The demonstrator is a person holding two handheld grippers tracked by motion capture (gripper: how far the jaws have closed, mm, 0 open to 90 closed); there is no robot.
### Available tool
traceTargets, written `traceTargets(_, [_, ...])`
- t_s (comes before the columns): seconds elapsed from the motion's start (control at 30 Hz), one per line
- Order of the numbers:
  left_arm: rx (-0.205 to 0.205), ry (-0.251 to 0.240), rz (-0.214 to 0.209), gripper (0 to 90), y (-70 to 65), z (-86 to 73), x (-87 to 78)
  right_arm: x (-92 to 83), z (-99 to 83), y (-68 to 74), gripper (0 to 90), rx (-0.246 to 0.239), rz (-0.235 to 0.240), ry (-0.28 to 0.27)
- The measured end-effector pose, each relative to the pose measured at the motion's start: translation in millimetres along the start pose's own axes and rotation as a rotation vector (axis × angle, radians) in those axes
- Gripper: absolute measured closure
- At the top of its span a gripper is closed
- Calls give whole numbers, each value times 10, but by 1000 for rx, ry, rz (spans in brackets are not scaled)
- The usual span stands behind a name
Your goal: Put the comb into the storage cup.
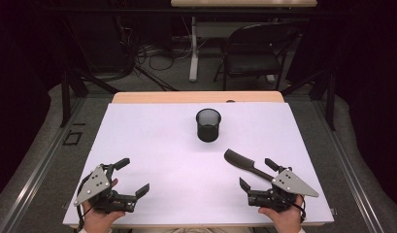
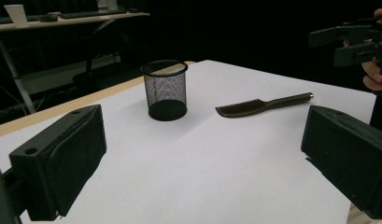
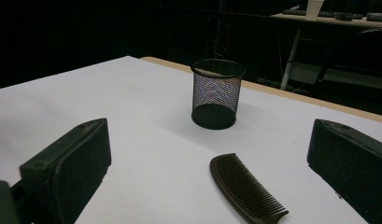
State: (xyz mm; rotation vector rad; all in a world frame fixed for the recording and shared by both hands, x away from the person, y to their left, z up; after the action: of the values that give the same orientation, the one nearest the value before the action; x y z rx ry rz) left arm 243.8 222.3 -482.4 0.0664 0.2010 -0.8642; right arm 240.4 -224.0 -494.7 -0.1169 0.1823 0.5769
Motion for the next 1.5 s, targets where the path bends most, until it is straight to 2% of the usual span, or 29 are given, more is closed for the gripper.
traceTargets(0.17, [-4, 5, 1, 3, 11, -7, 8, 5, -18, -16, 0, -10, 0, 11])
traceTargets(0.43, [-13, 7, -10, 3, 17, -14, 3, 26, -31, -61, 0, 5, 2, 36])
traceTargets(0.63, [-30, 7, -22, 3, 25, -26, -2, 37, -47, -109, 0, 11, -2, 80])
traceTargets(0.7, [-34, 12, -16, 3, 32, -32, -3, 39, -49, -120, 0, 8, -7, 81])
traceTargets(0.77, [-35, 17, -13, 3, 38, -39, -2, 36, -56, -168, 0, 6, -11, 113])
traceTargets(0.9, [-32, 16, -9, 3, 33, -45, -8, 38, -72, -228, 5, 8, -27, 140])
traceTargets(1.2, [-37, 25, -7, 3, 45, -50, -4, 54, -126, -346, 74, 17, -50, 206])
traceTargets(1.5, [-42, 25, -9, 3, 52, -52, -8, 51, -145, -412, 144, 28, -59, 232])
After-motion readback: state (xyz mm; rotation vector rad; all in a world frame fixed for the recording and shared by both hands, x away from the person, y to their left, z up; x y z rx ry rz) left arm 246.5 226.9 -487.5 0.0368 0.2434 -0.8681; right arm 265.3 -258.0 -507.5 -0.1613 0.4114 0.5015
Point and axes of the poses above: each handheld gripper's, and its own axes: x roughly forward along the jaws, z roughly out of its top, y roughly to its left, the point moved 1 cm from there along x, roughly forward along the jaws, and after that the axes turned 2 degrees about -x, right-handed, at the moved point
